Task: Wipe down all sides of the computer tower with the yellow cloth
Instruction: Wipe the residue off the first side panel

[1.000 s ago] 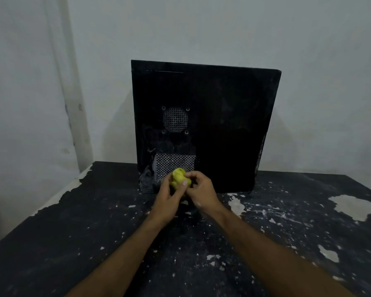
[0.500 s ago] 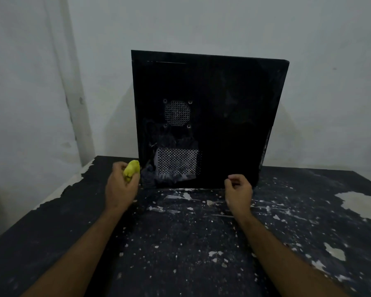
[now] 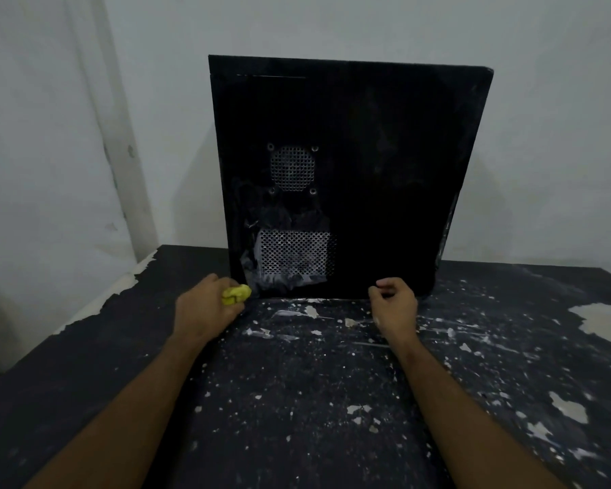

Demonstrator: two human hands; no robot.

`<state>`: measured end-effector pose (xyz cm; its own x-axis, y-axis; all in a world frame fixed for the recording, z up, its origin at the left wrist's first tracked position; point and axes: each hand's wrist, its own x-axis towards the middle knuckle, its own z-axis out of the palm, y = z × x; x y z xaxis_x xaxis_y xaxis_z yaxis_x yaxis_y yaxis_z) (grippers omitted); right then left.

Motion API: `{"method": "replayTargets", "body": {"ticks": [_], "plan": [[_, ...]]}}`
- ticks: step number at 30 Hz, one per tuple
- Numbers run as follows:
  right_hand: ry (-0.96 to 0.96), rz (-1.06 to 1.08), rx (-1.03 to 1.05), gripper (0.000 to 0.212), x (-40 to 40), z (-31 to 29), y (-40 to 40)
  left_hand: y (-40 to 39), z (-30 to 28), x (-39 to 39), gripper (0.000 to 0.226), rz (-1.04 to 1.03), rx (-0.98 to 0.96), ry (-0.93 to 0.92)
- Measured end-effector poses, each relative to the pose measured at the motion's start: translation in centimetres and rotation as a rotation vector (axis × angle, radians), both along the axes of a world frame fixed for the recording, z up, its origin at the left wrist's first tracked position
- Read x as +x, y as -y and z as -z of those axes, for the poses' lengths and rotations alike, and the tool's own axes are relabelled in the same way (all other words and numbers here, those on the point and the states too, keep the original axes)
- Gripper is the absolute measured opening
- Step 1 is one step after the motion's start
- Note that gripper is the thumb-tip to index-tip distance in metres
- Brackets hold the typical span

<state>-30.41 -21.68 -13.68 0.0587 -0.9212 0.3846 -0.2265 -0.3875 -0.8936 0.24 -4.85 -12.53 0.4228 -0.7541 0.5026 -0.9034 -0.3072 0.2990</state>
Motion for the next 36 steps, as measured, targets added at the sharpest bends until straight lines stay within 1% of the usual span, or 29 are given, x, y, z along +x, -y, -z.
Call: {"method": "replayTargets", "body": {"ticks": [4,5,8,9,13,15,16,17,19,20,22,24,26,28,31,32,34,36], "plan": [[0.008,-0.029,-0.014,0.004,-0.2,-0.1,-0.2,0.2,-0.4,-0.5,0.031,-0.061,-0.211,0.032],[0.012,-0.031,-0.014,0.004,-0.2,-0.1,-0.2,0.3,-0.5,-0.7,0.030,-0.069,-0.204,0.024],[0.015,-0.038,-0.011,0.004,-0.1,-0.1,-0.2,0.6,-0.8,-1.2,0.025,-0.062,-0.007,-0.014],[0.021,-0.040,-0.011,0.004,-0.1,-0.1,-0.1,0.6,-0.9,-1.2,0.024,-0.066,0.023,-0.016],[0.039,-0.024,-0.011,0.005,-0.2,-0.1,0.0,0.8,-1.3,-1.5,0.033,-0.186,0.055,0.000],[0.046,-0.006,-0.011,0.005,-0.1,0.0,-0.1,1.2,-1.4,-1.9,0.034,-0.220,0.061,0.023],[0.061,0.026,-0.019,0.002,-0.2,-0.1,-0.1,1.5,-1.3,-2.1,0.033,-0.192,0.056,0.038],[0.069,0.094,-0.046,0.004,-0.3,-0.3,0.1,1.8,-1.3,-2.2,0.031,-0.132,0.053,0.051],[0.071,0.284,-0.099,0.020,-1.1,-0.8,0.6,2.4,-0.9,-2.8,0.028,0.008,0.058,0.078],[0.082,0.368,-0.097,0.027,-1.7,-1.0,0.9,2.6,-0.8,-3.0,0.028,0.040,0.057,0.089],[0.096,0.427,-0.048,0.040,-3.1,-1.1,1.6,2.6,-0.6,-3.2,0.031,0.008,0.043,0.076],[0.068,0.372,-0.007,0.050,-3.9,-0.7,2.4,2.2,-0.7,-3.0,0.031,-0.077,0.029,0.036],[0.049,0.309,0.005,0.049,-3.9,-0.3,2.8,1.8,-0.7,-2.8,0.029,-0.130,0.009,0.024],[0.053,0.282,0.004,0.048,-3.6,0.0,2.9,1.9,-0.6,-3.0,0.028,-0.115,0.000,0.042],[0.103,0.308,0.033,0.054,-3.8,-0.6,3.0,2.4,-0.4,-3.8,0.028,0.015,0.018,0.058],[0.120,0.310,0.045,0.057,-4.1,-0.7,3.2,2.3,-0.5,-3.7,0.028,0.015,0.012,0.038],[0.130,0.268,0.044,0.059,-4.6,-0.8,3.6,2.0,-0.6,-3.3,0.029,-0.058,-0.024,-0.007],[0.121,0.198,0.034,0.060,-4.7,-0.8,4.0,2.1,-0.5,-3.2,0.029,-0.102,-0.043,-0.003]]}}
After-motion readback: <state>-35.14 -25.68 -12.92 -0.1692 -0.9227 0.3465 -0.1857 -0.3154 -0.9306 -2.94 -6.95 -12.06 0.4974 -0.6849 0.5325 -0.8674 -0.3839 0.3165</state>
